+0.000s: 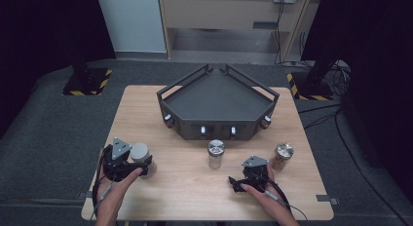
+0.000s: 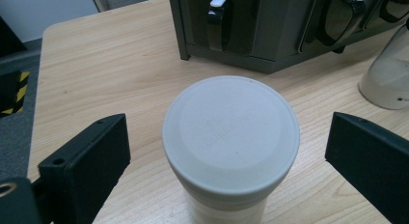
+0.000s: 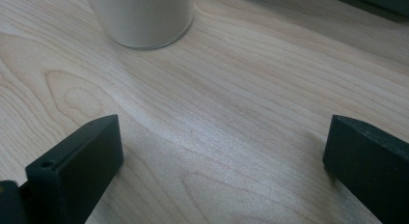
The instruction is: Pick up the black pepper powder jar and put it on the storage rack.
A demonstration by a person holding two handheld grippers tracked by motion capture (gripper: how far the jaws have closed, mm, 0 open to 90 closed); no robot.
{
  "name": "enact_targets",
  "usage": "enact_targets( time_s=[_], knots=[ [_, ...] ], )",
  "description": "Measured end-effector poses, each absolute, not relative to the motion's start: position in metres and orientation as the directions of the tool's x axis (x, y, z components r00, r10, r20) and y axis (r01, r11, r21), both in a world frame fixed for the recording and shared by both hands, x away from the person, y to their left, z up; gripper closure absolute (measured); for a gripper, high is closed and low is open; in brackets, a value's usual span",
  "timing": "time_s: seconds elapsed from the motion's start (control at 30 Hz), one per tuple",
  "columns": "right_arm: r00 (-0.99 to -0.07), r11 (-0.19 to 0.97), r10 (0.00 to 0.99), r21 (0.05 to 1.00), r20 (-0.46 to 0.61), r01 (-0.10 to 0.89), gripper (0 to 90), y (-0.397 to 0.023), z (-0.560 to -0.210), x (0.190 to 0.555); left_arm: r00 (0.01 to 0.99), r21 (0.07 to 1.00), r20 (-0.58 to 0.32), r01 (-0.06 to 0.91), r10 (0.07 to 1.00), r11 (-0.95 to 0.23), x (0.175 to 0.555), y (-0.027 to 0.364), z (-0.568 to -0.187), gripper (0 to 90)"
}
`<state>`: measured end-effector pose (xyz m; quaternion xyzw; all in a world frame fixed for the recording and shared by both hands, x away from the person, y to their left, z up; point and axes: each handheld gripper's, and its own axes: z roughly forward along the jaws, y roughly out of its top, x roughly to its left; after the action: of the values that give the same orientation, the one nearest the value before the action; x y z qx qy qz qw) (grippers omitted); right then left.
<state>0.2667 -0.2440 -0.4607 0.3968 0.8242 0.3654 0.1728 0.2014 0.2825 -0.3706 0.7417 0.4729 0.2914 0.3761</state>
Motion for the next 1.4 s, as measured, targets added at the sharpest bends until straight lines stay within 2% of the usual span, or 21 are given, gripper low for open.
enact_targets(
  time_s=[0.5, 0.8, 1.0, 1.4],
  knots=[
    [-0.626, 0.419, 0.780, 0.739, 0.004, 0.527, 0.6, -0.244, -0.461, 0.267, 0.376, 0.843, 0.059, 0.478, 0.925, -0.249, 0.204, 0.282, -0.387, 2.7],
    [-0.625, 0.418, 0.780, 0.739, 0.005, 0.528, 0.6, -0.244, -0.461, 0.267, 0.366, 0.865, 0.019, 0.461, 0.931, -0.199, 0.203, 0.287, -0.402, 13.6],
    [-0.625, 0.418, 0.780, 0.739, 0.005, 0.528, 0.6, -0.244, -0.461, 0.267, 0.366, 0.878, -0.026, 0.453, 0.930, -0.154, 0.201, 0.293, -0.409, 31.5],
    [-0.626, 0.419, 0.780, 0.739, 0.005, 0.527, 0.6, -0.244, -0.461, 0.267, 0.374, 0.885, -0.001, 0.432, 0.927, -0.174, 0.197, 0.292, -0.402, 32.7]
  ],
)
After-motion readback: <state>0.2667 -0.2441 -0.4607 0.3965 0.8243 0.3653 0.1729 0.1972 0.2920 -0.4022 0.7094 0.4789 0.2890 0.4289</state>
